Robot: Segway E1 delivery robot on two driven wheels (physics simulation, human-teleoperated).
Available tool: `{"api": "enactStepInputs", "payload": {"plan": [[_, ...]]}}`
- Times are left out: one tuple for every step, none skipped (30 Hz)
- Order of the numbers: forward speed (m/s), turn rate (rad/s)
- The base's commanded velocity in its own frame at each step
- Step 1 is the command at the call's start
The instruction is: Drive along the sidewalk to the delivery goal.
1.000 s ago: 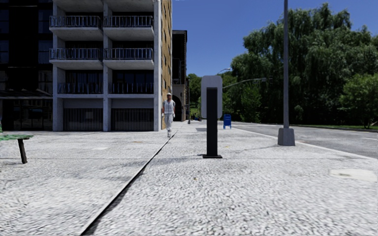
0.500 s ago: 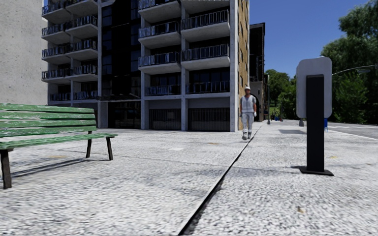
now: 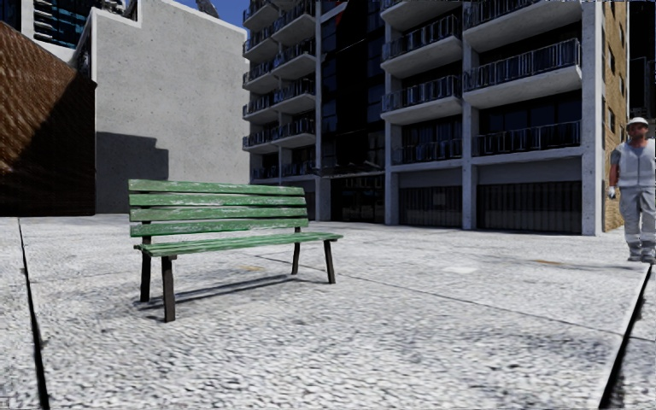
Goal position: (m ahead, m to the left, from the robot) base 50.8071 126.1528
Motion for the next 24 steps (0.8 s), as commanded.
{"api": "enactStepInputs", "payload": {"plan": [[1.11,0.94],[1.12,0.94],[1.17,0.94],[1.22,0.94],[1.22,0.94],[1.25,0.94],[1.25,0.94],[1.29,0.94],[1.35,0.94],[1.37,0.94],[1.38,0.94],[1.38,0.94],[1.39,0.94],[1.39,0.94],[1.39,0.94],[1.39,0.94],[1.39,0.94],[1.39,0.94],[1.39,0.94],[1.39,0.94],[1.39,0.94],[1.4,0.94],[1.4,0.94],[1.4,0.94]]}}
